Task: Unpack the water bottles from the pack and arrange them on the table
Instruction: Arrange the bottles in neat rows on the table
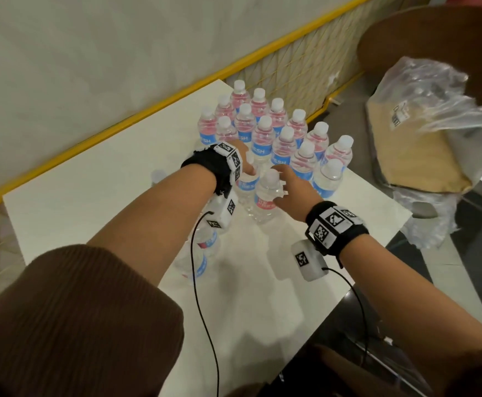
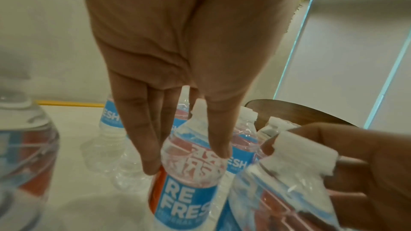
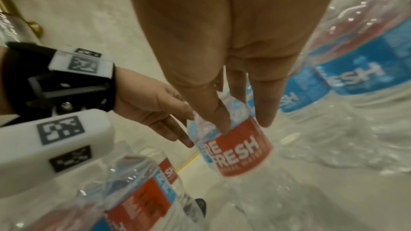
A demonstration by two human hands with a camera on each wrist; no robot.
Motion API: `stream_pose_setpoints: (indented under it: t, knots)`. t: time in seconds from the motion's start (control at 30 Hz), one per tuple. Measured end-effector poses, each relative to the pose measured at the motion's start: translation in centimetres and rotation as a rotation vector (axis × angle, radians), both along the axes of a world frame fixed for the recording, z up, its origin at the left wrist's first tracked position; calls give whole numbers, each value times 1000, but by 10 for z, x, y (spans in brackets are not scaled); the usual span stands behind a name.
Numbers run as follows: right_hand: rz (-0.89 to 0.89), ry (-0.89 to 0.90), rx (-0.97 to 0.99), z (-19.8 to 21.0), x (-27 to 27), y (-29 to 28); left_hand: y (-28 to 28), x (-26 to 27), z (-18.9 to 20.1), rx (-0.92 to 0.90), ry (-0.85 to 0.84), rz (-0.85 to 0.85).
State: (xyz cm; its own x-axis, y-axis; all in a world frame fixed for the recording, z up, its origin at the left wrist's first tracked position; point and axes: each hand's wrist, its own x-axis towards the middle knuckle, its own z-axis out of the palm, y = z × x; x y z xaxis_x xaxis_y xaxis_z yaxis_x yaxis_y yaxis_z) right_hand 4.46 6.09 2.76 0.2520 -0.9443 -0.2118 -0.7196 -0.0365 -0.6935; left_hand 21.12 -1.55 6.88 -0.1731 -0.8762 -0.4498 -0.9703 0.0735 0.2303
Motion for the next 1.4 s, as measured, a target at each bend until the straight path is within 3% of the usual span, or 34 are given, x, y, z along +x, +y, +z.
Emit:
stream_pose_setpoints:
  t: [0.13,0.27,0.37,0.47,0.6,0.8,1.17,1.3,1.4]
  knots:
    - [-212,-81,47,-18,2,3,-2,-1,0,-65,16,13]
    - [-269,-81,30,-38,11,-1,-4,0,-4,-110,43,98]
    - [-259,-205,35,-40,6,-9,-2,4,-3,-144,53,116]
    - [-219,-279,64,-41,-2,-15,-5,8,0,-46,51,153]
    - [-178,-278,52,-43,2,-21,-7,3,5,-10,58,139]
    - [-240,-301,63,-52,13,-28,-1,-5,9,-148,58,108]
    - [-221,-335,69,-62,10,-33,-2,-7,18,3,14,202]
    - [-172,-332,61,-65,7,-33,-4,-10,24,80,124,331]
    - [-160,-324,39,-65,7,-32,-11,-9,35,101,40,235]
